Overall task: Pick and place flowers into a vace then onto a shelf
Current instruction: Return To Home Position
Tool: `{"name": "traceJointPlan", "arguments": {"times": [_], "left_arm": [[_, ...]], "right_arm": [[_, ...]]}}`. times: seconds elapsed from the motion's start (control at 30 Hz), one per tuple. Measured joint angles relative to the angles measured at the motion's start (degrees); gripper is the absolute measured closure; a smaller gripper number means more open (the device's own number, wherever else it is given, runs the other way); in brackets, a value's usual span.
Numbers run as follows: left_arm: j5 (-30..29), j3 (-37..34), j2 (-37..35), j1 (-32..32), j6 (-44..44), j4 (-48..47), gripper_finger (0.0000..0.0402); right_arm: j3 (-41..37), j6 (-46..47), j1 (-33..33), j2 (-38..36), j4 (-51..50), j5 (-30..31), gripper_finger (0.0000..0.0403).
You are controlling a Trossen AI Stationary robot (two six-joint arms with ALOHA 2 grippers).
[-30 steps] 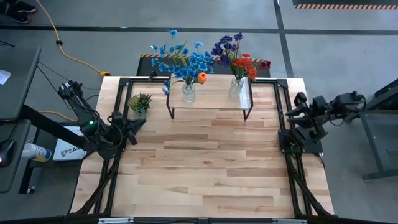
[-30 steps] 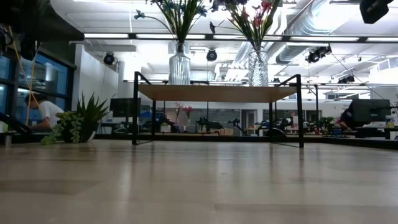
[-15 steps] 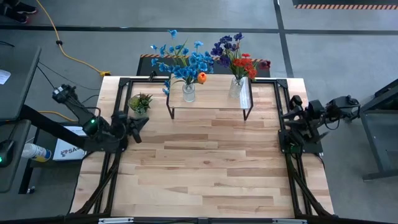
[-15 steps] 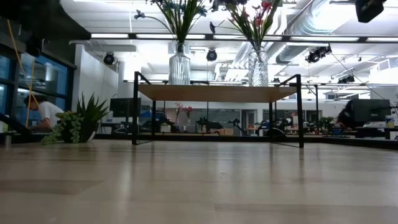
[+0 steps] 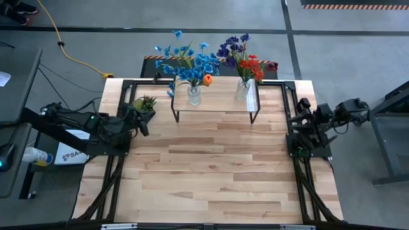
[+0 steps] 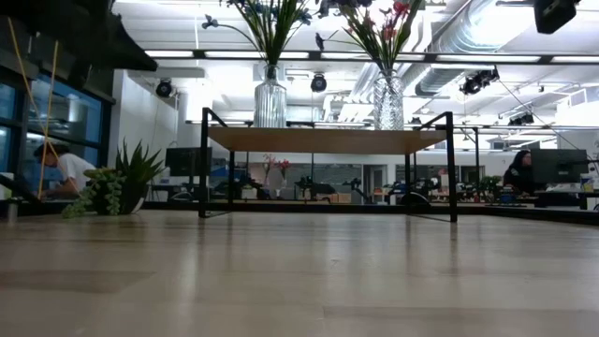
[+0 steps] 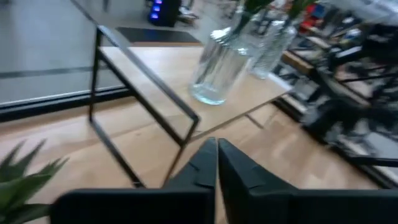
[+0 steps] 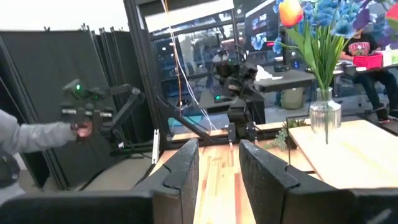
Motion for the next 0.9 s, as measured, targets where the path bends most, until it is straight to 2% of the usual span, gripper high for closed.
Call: {"name": "traceJointPlan", "arguments": {"times": [0.1,0.23,0.4,0.6,0.77,0.9], "left_arm": [[1.8,0.0,-2.6,-0.7,0.6,0.0,0.0317],[-1.6,-2.5,-3.4,-2.1,1.9,5.0,0.0295],[-3.4,-10.5,-2.9,-3.7,4.8,19.3,0.0316],[-2.0,-18.9,-2.6,-3.5,10.6,36.7,0.0361],[-3.5,-19.7,-2.6,-3.5,12.0,36.7,0.0374],[-3.6,-19.7,-2.6,-3.5,11.8,35.6,0.0348]], "right_arm": [[2.4,-1.6,0.0,0.0,-2.9,0.2,0.0295],[3.1,-2.6,0.0,0.0,-3.5,-0.1,0.0295],[3.0,0.5,0.0,0.0,-5.7,0.2,0.0295],[3.0,-2.3,0.0,0.0,-3.2,0.4,0.0295],[-1.2,-1.9,0.0,0.0,0.9,1.6,0.0295],[-6.1,0.0,0.0,0.0,4.4,2.7,0.0295]]}}
